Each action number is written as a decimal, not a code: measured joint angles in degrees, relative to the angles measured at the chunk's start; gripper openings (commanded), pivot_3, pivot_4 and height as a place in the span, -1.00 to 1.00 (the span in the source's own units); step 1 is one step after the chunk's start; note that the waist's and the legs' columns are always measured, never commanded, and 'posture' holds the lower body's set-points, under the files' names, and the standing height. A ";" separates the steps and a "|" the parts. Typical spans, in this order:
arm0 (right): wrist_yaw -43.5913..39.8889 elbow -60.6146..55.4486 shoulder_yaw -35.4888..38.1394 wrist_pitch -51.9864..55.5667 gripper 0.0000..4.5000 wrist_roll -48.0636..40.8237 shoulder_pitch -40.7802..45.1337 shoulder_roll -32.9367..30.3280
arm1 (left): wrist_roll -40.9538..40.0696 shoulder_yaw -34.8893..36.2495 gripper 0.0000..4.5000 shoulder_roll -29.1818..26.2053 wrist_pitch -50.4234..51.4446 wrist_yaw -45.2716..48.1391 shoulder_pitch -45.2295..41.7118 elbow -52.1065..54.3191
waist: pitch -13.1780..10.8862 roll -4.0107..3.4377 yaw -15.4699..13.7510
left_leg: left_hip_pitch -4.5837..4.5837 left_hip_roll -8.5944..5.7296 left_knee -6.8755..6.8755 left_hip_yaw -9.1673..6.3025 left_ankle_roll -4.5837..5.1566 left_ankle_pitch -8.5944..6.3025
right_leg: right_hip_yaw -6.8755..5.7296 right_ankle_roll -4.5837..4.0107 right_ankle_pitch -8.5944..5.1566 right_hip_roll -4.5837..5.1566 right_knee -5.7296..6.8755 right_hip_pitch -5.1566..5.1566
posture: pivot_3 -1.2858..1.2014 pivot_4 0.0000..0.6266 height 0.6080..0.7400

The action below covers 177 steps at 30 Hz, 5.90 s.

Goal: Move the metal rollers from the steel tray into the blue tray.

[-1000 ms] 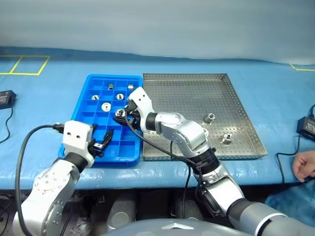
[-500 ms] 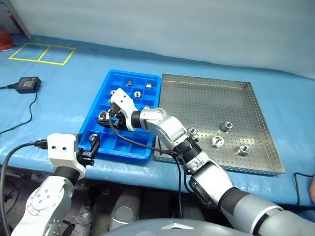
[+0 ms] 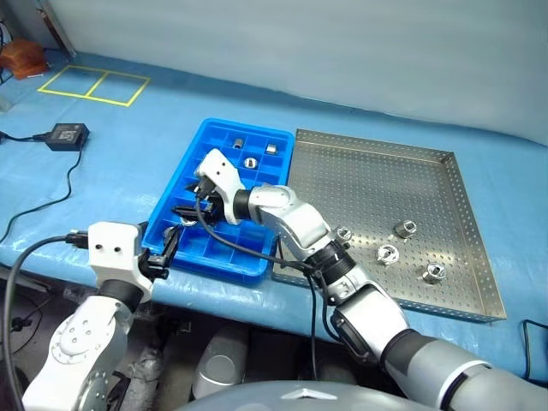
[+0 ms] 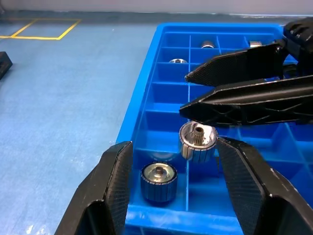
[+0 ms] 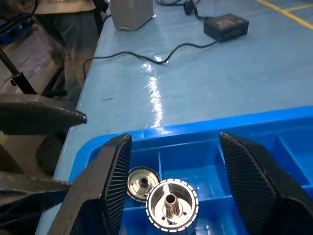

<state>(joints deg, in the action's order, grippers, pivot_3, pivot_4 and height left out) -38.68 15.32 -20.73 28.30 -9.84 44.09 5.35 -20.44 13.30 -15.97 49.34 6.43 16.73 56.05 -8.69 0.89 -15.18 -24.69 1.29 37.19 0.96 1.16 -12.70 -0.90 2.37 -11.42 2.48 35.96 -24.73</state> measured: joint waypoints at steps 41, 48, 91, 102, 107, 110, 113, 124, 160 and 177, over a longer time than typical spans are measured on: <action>9.94 -40.41 8.43 25.53 0.34 -7.01 -16.94 -24.48 | -5.36 -8.40 0.31 -2.74 -1.85 11.27 -25.77 -19.75 | 0.00 0.05 10.07 | 0.11 0.00 0.46 -0.44 -0.15 0.18 | 0.03 -0.40 -0.22 -0.09 0.86 0.29 | 0.12 -0.52 1.00; 10.21 -46.12 9.94 31.50 0.34 -8.66 -23.73 -29.80 | -2.15 -18.75 0.31 -8.66 -5.37 21.64 -35.34 -34.33 | -0.03 0.03 13.60 | 0.10 0.10 0.42 -0.41 -0.12 0.17 | 0.15 -0.39 -0.21 -0.20 0.89 0.21 | 0.04 -0.52 1.00; 18.30 -54.68 9.97 32.58 0.36 -9.43 -32.03 -30.10 | 11.40 -30.64 0.07 2.10 -15.10 37.23 -51.78 -75.35 | -0.03 0.03 19.22 | 0.13 0.14 0.68 -0.25 -0.03 0.13 | 0.49 0.19 0.12 -0.27 0.96 0.22 | -0.10 -0.52 1.00; 18.71 -53.79 9.95 31.91 0.36 -8.62 -31.94 -29.66 | 11.38 -29.46 -0.26 2.88 -15.11 36.06 -51.55 -75.60 | -0.03 0.04 19.18 | 0.18 0.15 0.74 -0.01 0.05 0.10 | 0.76 0.24 0.16 -0.29 0.96 0.20 | -0.08 -0.52 1.00; 17.69 -52.52 9.78 31.98 0.36 -9.20 -31.80 -29.23 | 10.22 -26.10 -0.26 1.53 -14.12 34.76 -49.39 -69.74 | -0.03 0.04 19.22 | 0.19 0.21 0.73 0.14 0.09 0.07 | 0.89 0.29 0.20 -0.33 0.97 0.14 | -0.03 -0.52 1.00; 14.68 -51.17 9.76 31.60 0.36 -11.92 -31.49 -27.88 | 7.96 -22.56 -0.26 -3.02 -10.73 34.47 -45.11 -55.86 | -0.04 0.04 19.32 | 0.20 0.33 0.67 0.22 0.14 0.04 | 1.00 0.30 0.21 -0.37 0.98 0.09 | 0.00 -0.52 1.00; 11.29 -50.24 9.79 30.07 0.36 -14.63 -30.57 -27.27 | 6.59 -18.45 -0.26 -6.27 -7.35 32.43 -41.70 -44.42 | -0.04 0.04 18.63 | 0.23 0.37 0.67 0.20 0.15 0.03 | 0.98 0.31 0.21 -0.35 0.96 0.12 | 0.04 -0.52 1.00; 6.32 -45.88 7.58 25.81 0.36 -17.25 -26.91 -27.20 | 9.63 5.07 -0.26 -5.07 8.85 8.75 -29.33 -26.17 | -0.06 0.15 15.19 | 0.38 0.31 0.79 0.27 0.20 0.04 | 0.99 0.20 0.14 -0.32 0.94 0.28 | 0.12 -0.52 1.00; 26.31 -43.34 14.17 35.64 0.36 -8.44 -22.66 -22.79 | 0.86 -16.30 0.72 -3.40 -7.03 21.55 -31.91 -31.60 | -0.02 0.25 14.54 | 0.24 0.18 0.79 0.40 0.27 0.05 | 1.02 0.07 0.18 -0.23 0.89 0.17 | 0.01 -0.52 1.00; 46.63 -37.22 27.19 42.67 0.36 -0.28 -24.15 -2.54 | 1.92 -22.97 0.72 -2.82 -11.55 24.85 -32.54 -35.64 | -0.03 0.18 17.23 | 0.21 0.26 0.74 0.45 0.28 0.05 | 1.18 0.13 0.22 -0.29 0.89 0.09 | 0.00 -0.52 1.00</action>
<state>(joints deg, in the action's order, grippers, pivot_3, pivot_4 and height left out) 7.95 -21.90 6.46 70.97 -10.13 19.94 2.81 -18.52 -9.67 -18.79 37.79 31.28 -15.81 20.41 -8.71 1.07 2.05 -24.48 1.55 37.92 1.41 1.45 -12.65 0.28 2.50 -11.20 2.19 36.85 -24.64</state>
